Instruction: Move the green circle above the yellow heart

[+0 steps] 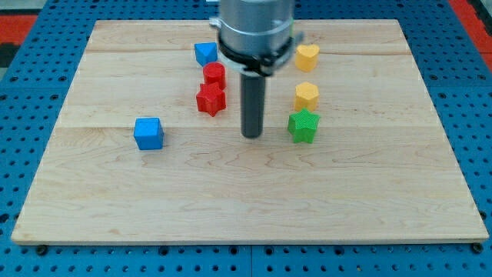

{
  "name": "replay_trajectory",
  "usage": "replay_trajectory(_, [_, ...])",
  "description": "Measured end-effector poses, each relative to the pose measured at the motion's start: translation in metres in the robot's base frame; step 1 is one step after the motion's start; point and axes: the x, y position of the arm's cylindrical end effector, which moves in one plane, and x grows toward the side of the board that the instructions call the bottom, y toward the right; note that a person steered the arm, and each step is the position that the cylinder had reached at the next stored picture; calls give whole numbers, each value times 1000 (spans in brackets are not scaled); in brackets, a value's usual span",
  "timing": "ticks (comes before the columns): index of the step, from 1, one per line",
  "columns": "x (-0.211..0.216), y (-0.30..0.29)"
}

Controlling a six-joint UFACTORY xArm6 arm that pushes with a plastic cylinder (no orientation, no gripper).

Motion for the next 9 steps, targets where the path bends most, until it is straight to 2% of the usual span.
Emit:
replay_trajectory(1, [-69, 58])
replay_trajectory(2, [-133, 40])
replay_trajectory(3, [-178, 32])
replay_trajectory(5, [-221, -1])
replay_trajectory(6, [-241, 4])
replay_trajectory(7, [-242, 52])
replay_trajectory(9, [-238, 69])
